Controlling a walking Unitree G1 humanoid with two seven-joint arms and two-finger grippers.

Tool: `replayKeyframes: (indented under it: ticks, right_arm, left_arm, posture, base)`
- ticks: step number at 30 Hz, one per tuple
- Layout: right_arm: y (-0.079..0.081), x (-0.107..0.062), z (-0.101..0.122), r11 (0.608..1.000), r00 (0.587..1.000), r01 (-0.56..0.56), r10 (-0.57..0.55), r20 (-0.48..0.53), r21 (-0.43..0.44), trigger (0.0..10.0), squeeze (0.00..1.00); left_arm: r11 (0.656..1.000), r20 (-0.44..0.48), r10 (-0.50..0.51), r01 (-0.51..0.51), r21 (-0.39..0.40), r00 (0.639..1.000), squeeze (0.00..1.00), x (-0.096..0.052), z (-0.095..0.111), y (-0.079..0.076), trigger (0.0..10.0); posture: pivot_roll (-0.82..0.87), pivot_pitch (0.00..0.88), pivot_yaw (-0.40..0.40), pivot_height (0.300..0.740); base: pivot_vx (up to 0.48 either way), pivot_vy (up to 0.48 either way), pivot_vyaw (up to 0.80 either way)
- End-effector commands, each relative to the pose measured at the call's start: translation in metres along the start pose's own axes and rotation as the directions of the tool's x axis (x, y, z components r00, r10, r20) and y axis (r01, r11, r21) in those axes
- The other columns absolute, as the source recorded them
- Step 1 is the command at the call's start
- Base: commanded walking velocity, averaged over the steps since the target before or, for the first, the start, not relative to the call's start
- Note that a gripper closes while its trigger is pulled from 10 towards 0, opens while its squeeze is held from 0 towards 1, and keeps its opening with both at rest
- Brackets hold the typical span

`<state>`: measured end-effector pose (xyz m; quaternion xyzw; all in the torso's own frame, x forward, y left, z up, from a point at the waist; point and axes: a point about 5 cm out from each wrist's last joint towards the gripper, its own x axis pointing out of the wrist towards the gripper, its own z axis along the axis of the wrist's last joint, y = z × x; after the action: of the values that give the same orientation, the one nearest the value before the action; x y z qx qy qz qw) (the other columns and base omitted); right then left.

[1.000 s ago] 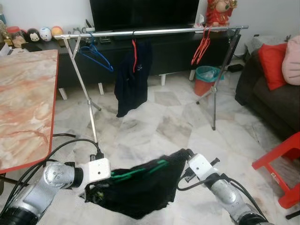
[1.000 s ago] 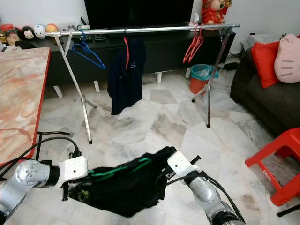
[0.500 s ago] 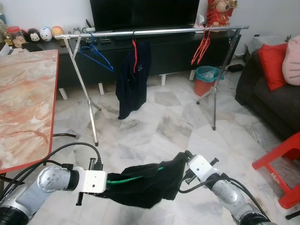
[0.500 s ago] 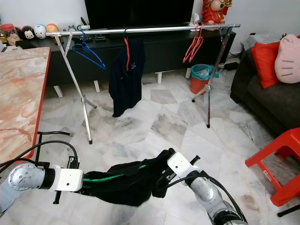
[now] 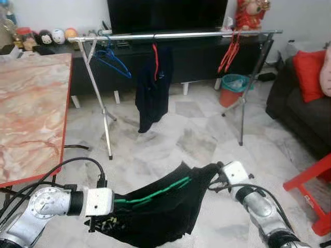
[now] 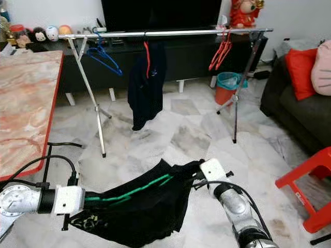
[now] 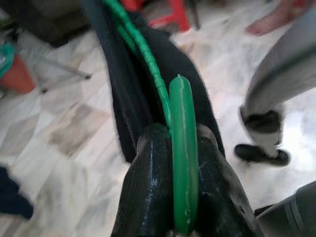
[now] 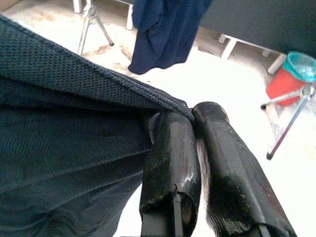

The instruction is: Hang hanger

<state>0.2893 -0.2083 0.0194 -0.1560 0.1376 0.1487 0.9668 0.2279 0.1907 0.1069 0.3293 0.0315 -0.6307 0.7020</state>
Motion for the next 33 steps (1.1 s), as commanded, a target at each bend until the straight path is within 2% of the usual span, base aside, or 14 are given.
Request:
replayKeyframes:
  ticks: [1, 4, 6, 10, 12, 14, 15, 16, 19, 20, 22, 25, 30, 33]
  right_arm:
    - [-0.04, -0.015, -0.011, 0.974, 0.979, 0.197, -0.189, -0.074, 0.113, 0.0, 0.0]
    - [-0.039, -0.015, -0.013, 0.972, 0.98, 0.192, -0.182, -0.08, 0.139, 0.0, 0.0]
    - [-0.038, -0.015, -0.014, 0.967, 0.981, 0.19, -0.179, -0.078, 0.168, 0.0, 0.0]
    - [-0.033, -0.015, -0.016, 0.953, 0.981, 0.193, -0.182, -0.066, 0.234, 0.0, 0.0]
    - [-0.031, -0.015, -0.016, 0.953, 0.981, 0.192, -0.182, -0.064, 0.236, 0.0, 0.0]
    - [-0.029, -0.014, -0.015, 0.95, 0.982, 0.19, -0.182, -0.056, 0.249, 0.0, 0.0]
    - [-0.029, -0.014, -0.015, 0.95, 0.982, 0.19, -0.182, -0.056, 0.249, 0.0, 0.0]
    - [-0.028, -0.013, -0.013, 0.949, 0.984, 0.181, -0.177, -0.039, 0.258, 0.0, 0.0]
    - [-0.029, -0.011, -0.008, 0.95, 0.985, 0.171, -0.173, -0.017, 0.262, 0.0, 0.0]
    - [-0.031, -0.009, -0.005, 0.949, 0.985, 0.169, -0.173, -0.007, 0.266, 0.0, 0.0]
    - [-0.032, -0.008, -0.002, 0.951, 0.985, 0.167, -0.173, -0.001, 0.261, 0.0, 0.0]
    - [-0.034, -0.007, 0.001, 0.952, 0.985, 0.165, -0.173, 0.008, 0.257, 0.0, 0.0]
    - [-0.033, -0.005, 0.003, 0.954, 0.986, 0.157, -0.168, 0.019, 0.255, 0.0, 0.0]
    - [-0.031, -0.003, 0.005, 0.955, 0.987, 0.145, -0.157, 0.026, 0.259, 0.0, 0.0]
  left_arm:
    - [0.998, -0.019, -0.066, 0.066, -0.003, 0.998, 0.0, -0.014, 0.001, -0.005, 10.0]
    - [0.999, 0.041, -0.043, 0.044, -0.024, 0.998, 0.0, -0.012, 0.009, -0.001, 10.0]
    - [0.997, 0.067, -0.063, 0.066, -0.036, 0.996, 0.0, -0.012, 0.015, -0.002, 10.0]
    - [0.991, 0.191, -0.088, 0.106, -0.086, 0.978, 0.0, -0.011, 0.038, 0.0, 10.0]
    - [0.988, 0.191, -0.119, 0.136, -0.078, 0.974, 0.0, -0.011, 0.042, 0.0, 10.0]
    - [0.973, 0.153, -0.215, 0.226, -0.055, 0.965, 0.0, -0.011, 0.043, -0.008, 10.0]
    - [0.973, 0.153, -0.215, 0.226, -0.055, 0.965, 0.0, -0.011, 0.043, -0.008, 10.0]
    - [0.958, 0.083, -0.284, 0.286, -0.018, 0.955, 0.0, -0.01, 0.04, -0.014, 10.0]
    - [0.953, -0.018, -0.301, 0.302, 0.037, 0.953, 0.0, -0.007, 0.034, -0.013, 10.0]
    - [0.943, -0.085, -0.32, 0.326, 0.072, 0.944, 0.0, -0.006, 0.029, -0.013, 10.0]
    - [0.938, -0.117, -0.321, 0.332, 0.099, 0.94, 0.0, -0.005, 0.026, -0.012, 10.0]
    - [0.947, -0.103, -0.293, 0.303, 0.107, 0.951, 0.0, -0.004, 0.029, -0.008, 10.0]
    - [0.931, -0.2, -0.258, 0.298, 0.209, 0.945, 0.0, -0.002, 0.027, -0.001, 10.0]
    - [0.92, -0.21, -0.223, 0.277, 0.277, 0.952, 0.0, 0.001, 0.026, 0.004, 10.0]
  posture:
    - [0.03, 0.0, -0.056, 0.74]
    - [0.03, 0.0, -0.057, 0.74]
    - [0.04, 0.0, -0.058, 0.74]
    - [0.04, 0.0, -0.056, 0.74]
    - [0.04, 0.0, -0.056, 0.74]
    - [0.04, 0.0, -0.055, 0.74]
    - [0.04, 0.0, -0.055, 0.74]
    - [0.04, 0.0, -0.054, 0.74]
    - [0.04, 0.0, -0.054, 0.74]
    - [0.03, 0.0, -0.054, 0.74]
    - [0.03, 0.0, -0.054, 0.74]
    - [0.03, 0.0, -0.055, 0.74]
    - [0.04, 0.0, -0.055, 0.74]
    - [0.04, 0.0, -0.054, 0.74]
  base:
    - [0.0, 0.0, 0.0]
    - [0.0, 0.0, 0.0]
    - [0.0, 0.0, 0.0]
    - [0.0, 0.0, 0.0]
    - [0.0, 0.0, 0.0]
    - [0.0, 0.0, 0.0]
    - [0.0, 0.0, 0.0]
    - [0.0, 0.0, 0.0]
    - [0.0, 0.0, 0.0]
    - [0.0, 0.0, 0.0]
    - [0.0, 0.0, 0.0]
    - [0.0, 0.0, 0.0]
    - [0.0, 0.0, 0.0]
    - [0.0, 0.0, 0.0]
